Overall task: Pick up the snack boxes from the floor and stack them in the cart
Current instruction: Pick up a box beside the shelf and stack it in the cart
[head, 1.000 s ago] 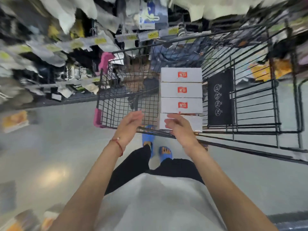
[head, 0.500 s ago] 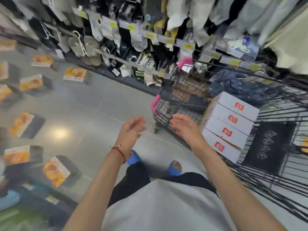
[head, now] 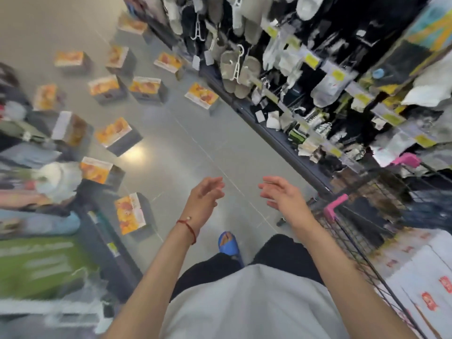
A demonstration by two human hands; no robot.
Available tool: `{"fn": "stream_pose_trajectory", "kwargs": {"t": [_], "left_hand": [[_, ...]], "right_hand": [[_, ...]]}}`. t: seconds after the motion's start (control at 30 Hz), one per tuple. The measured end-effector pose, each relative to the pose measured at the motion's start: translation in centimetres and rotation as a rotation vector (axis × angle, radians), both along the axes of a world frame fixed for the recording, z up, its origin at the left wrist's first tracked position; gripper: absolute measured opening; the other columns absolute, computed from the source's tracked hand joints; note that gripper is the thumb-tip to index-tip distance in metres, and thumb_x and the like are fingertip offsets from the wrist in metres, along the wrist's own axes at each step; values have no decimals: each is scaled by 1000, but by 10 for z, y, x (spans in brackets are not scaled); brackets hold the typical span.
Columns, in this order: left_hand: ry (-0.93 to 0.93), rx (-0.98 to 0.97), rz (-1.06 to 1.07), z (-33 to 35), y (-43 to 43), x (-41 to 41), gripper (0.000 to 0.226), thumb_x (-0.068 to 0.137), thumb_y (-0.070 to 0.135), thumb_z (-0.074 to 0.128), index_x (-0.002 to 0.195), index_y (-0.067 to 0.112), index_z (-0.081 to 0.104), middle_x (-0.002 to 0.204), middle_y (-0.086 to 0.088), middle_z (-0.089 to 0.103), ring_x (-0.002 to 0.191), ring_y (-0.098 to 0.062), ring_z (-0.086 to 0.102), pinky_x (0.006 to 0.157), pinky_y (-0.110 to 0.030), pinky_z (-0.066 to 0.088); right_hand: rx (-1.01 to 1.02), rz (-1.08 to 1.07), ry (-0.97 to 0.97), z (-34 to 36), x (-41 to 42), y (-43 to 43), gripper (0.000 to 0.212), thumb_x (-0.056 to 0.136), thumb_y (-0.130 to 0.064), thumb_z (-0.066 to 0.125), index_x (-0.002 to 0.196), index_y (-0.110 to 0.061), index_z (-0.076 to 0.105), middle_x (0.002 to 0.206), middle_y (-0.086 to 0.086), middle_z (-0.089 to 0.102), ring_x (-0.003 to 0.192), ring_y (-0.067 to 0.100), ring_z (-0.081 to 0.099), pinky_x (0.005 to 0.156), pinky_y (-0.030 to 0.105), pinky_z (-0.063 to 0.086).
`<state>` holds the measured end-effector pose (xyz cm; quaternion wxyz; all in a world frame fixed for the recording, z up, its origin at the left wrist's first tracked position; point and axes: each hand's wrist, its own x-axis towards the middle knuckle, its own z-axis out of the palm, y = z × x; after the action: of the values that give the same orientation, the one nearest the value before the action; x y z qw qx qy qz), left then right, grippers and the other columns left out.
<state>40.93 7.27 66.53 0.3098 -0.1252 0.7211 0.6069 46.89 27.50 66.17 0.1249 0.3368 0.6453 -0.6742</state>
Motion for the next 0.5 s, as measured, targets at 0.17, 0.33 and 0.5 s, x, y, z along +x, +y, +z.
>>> {"fn": "stream_pose_trajectory", "kwargs": {"t": [0.17,0.33,0.5], "left_hand": [[-15,-8,136,-2,-33,-47,30,95,1,57,114,22,65,110,6,69,122,-30,62,91,-33,46],[-37,-3,222,-2,-38,-110,32,81,17,64,113,24,65,115,3,68,116,-25,64,90,-31,47],[-31,-65,300,-11,-30,-196,28,101,5,49,117,23,64,116,4,69,108,-21,66,85,-27,49]], "right_hand": [[-31,97,-5,-5,-68,-29,25,100,-5,59,115,-24,66,113,-2,73,103,14,64,92,32,47],[-32,147,-14,-13,-150,-32,26,97,-4,61,109,-27,68,115,2,75,105,18,68,95,35,52],[-42,168,-10,-16,-249,-20,24,100,-10,59,121,-20,66,119,2,73,105,15,68,100,36,51]]}}
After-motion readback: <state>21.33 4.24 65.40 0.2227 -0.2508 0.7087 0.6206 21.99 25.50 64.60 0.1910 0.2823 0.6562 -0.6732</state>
